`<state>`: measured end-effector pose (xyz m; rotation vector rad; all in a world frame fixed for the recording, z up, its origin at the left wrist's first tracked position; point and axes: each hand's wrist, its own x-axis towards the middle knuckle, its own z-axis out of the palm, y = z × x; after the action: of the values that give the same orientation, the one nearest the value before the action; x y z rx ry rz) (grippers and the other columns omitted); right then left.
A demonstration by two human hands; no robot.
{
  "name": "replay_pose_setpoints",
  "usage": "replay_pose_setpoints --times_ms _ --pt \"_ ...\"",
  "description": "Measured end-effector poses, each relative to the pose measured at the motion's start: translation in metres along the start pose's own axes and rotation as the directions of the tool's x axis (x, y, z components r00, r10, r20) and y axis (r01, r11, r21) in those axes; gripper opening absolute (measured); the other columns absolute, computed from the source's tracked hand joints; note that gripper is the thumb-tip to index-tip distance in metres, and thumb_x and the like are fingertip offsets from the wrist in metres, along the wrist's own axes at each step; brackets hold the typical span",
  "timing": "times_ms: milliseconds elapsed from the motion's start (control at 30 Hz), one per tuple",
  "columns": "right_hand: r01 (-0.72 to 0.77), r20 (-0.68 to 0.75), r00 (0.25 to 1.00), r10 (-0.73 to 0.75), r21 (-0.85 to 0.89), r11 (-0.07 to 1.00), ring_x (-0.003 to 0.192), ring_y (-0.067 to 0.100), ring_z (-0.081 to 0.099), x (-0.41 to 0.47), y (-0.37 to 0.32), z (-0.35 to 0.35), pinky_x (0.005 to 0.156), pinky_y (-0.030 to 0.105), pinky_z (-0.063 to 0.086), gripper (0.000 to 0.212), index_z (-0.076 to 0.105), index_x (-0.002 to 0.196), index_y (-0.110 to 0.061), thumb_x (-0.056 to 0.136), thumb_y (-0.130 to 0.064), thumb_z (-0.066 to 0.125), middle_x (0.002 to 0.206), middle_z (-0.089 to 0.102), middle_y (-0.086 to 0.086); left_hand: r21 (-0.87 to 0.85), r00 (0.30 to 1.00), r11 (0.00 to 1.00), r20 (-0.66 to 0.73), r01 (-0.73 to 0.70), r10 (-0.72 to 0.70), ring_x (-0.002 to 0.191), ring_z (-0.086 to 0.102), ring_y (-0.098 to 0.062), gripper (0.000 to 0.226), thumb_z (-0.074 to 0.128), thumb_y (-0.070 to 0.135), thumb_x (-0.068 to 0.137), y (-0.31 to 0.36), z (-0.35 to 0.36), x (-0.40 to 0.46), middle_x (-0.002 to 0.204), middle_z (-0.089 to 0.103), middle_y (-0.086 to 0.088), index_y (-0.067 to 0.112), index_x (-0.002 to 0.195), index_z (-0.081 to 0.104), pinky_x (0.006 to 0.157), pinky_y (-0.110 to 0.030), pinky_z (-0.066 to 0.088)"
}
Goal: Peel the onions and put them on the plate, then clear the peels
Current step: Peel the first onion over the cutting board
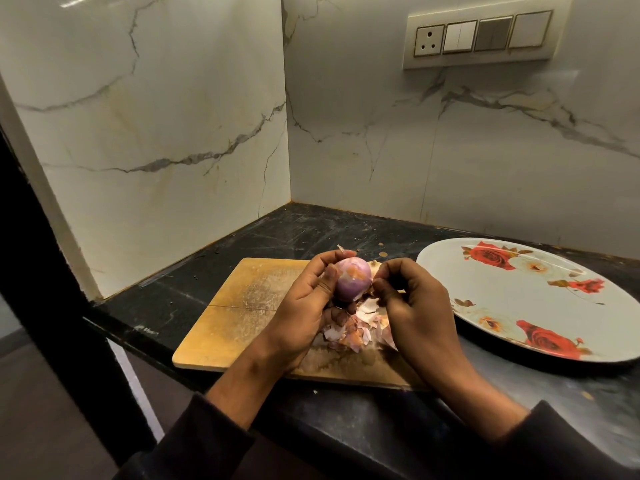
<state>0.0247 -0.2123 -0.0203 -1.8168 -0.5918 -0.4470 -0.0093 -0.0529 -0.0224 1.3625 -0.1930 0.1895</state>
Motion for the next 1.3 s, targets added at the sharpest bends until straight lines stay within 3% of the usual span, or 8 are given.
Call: replay_pose_setpoints --times_ms 167,367,533,833,1000,1133,1233,1300 --pt "-0.081 0.019 0.997 0.079 0.109 0.991 0.075 0.013 0.063 0.0006 -0.0016 -0.0014 0.072 0.042 0.058 0.028 0.064 0.087 -0.022 0.094 0.005 0.062 0.08 0.066 -0.003 -0.001 1.0 1.0 0.015 -0.025 0.025 0.092 0.068 -0.024 0.03 0.051 0.031 0.095 -0.0011 -0.0009 -0.0005 0.119 0.066 -0.005 0.029 0.122 0.064 0.067 -0.029 0.06" --pt "-0.066 0.009 0.998 0.065 0.162 0.985 0.08 0.016 0.066 -0.0001 -0.0025 -0.001 0.07 0.031 0.058 0.032 0.065 0.088 -0.022 0.092 0.009 0.062 0.085 0.067 0.0 -0.051 0.999 0.998 0.039 0.028 -0.026 0.085 0.066 -0.026 0.032 0.048 0.032 0.095 0.0016 -0.0025 -0.0018 0.129 0.058 -0.02 0.027 0.123 0.064 0.068 -0.032 0.058" --pt "-0.053 0.04 0.998 0.047 0.164 0.985 0.084 0.01 0.068 0.0003 -0.0058 -0.0026 0.076 0.028 0.06 0.023 0.068 0.095 -0.025 0.085 -0.007 0.077 0.088 0.071 -0.005 -0.058 0.998 0.997 0.029 0.05 -0.049 0.088 0.065 -0.027 0.031 0.048 0.031 0.095 0.001 -0.0032 -0.0011 0.122 0.063 -0.014 0.028 0.122 0.064 0.07 -0.032 0.057" --pt "-0.026 0.011 1.0 0.025 0.085 0.996 0.082 0.019 0.067 0.0015 0.0 -0.0022 0.074 0.048 0.059 0.022 0.069 0.088 -0.021 0.087 0.0 0.074 0.083 0.069 -0.004 -0.072 0.996 0.995 0.061 0.069 -0.064 0.079 0.065 -0.024 0.036 0.046 0.033 0.094 0.003 -0.0011 -0.003 0.118 0.062 -0.018 0.022 0.124 0.062 0.065 -0.03 0.058" --pt "0.0 0.017 1.0 0.0 0.009 1.0 0.081 0.018 0.065 -0.0003 -0.0027 0.0013 0.071 0.044 0.058 0.028 0.063 0.087 -0.027 0.09 0.001 0.069 0.084 0.066 -0.005 -0.064 0.998 0.997 0.052 0.047 -0.044 0.08 0.064 -0.026 0.037 0.047 0.032 0.095 0.0021 -0.0003 -0.0025 0.114 0.063 -0.016 0.018 0.128 0.058 0.065 -0.032 0.058" --pt "-0.011 0.021 1.0 0.01 0.029 1.0 0.08 0.016 0.065 -0.0002 -0.0015 0.0029 0.07 0.035 0.058 0.032 0.062 0.086 -0.03 0.09 0.001 0.068 0.083 0.067 -0.007 -0.036 1.0 0.999 0.027 0.017 -0.016 0.089 0.067 -0.028 0.033 0.051 0.028 0.096 0.0009 -0.0007 -0.0014 0.125 0.061 -0.018 0.022 0.127 0.058 0.069 -0.034 0.06" --pt "-0.015 0.019 1.0 0.014 0.056 0.998 0.079 0.013 0.065 -0.0009 -0.0021 0.0032 0.067 0.026 0.054 0.035 0.062 0.084 -0.03 0.09 0.004 0.067 0.082 0.066 -0.007 -0.021 1.0 1.0 0.007 0.006 -0.006 0.101 0.068 -0.033 0.036 0.052 0.025 0.095 -0.001 -0.0011 -0.0002 0.13 0.061 -0.018 0.022 0.13 0.057 0.085 -0.049 0.057" --pt "-0.008 -0.009 1.0 0.008 0.067 0.998 0.077 0.013 0.065 -0.0017 -0.0013 0.0022 0.066 0.027 0.054 0.033 0.063 0.085 -0.027 0.09 0.006 0.067 0.081 0.067 -0.007 -0.006 1.0 1.0 -0.011 -0.002 0.002 0.107 0.069 -0.033 0.037 0.054 0.024 0.095 -0.0017 -0.0016 0.0009 0.132 0.061 -0.016 0.023 0.131 0.058 0.089 -0.051 0.056"
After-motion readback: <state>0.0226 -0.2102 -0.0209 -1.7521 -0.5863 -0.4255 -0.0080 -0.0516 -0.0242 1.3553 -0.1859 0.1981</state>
